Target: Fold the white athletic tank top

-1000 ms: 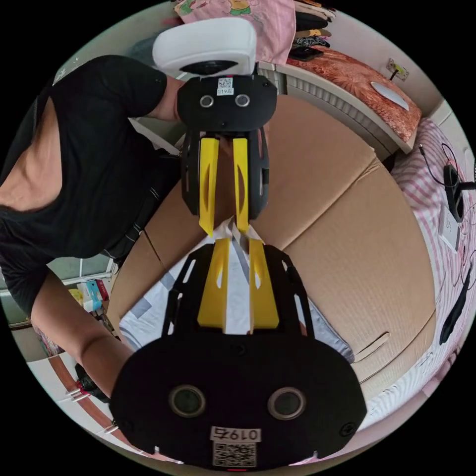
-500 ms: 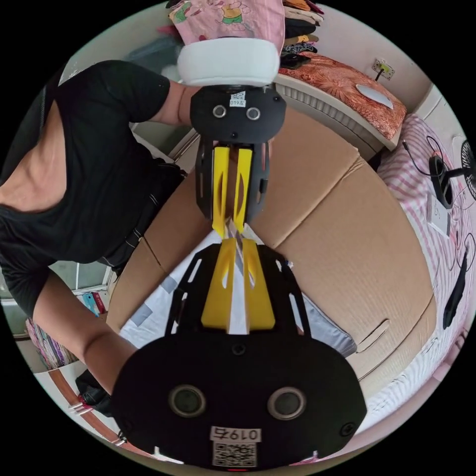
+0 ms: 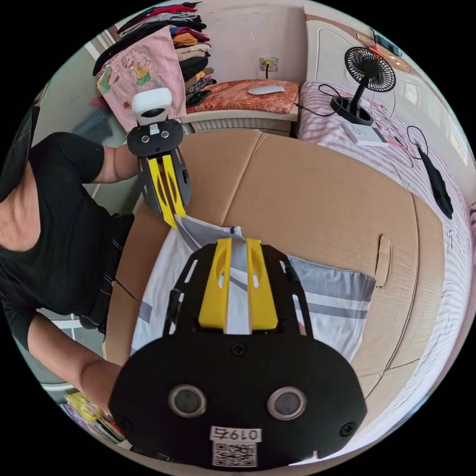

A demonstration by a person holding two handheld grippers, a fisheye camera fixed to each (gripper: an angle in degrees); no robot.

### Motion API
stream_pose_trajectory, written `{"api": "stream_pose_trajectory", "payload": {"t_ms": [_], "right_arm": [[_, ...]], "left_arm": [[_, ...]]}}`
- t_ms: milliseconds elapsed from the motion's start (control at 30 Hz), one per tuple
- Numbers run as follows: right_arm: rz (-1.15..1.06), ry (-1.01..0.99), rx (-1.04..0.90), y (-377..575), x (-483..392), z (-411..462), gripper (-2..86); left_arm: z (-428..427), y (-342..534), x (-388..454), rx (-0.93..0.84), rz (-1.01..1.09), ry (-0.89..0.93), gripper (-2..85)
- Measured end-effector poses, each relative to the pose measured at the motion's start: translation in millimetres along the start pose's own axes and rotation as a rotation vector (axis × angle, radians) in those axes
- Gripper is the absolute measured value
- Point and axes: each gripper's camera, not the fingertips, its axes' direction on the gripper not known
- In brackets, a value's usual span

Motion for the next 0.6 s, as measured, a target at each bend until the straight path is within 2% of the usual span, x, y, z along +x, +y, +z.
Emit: {"api": "stream_pose_trajectory", "payload": {"t_ms": [100, 267, 467, 600], "right_arm": [[-0.023, 0.029, -0.001, -5, 6, -6, 6.3], [-0.081, 0.009, -0.131, -17, 14, 7, 5.6], [-0.098, -0.025, -0.047, -9, 13, -6, 3.7], [-0.103, 0.006, -0.140, -11, 13, 9, 6.0]], "left_arm": [[0, 1, 0, 0.006, -0.014, -0.007, 1.9], [2, 8, -13, 0.034, -0.119, 0.058, 1.5], [5, 18, -19, 0.074, -0.169, 0.097, 1.6], [6, 20, -13, 0.075, -0.149, 0.070, 1.8]]}}
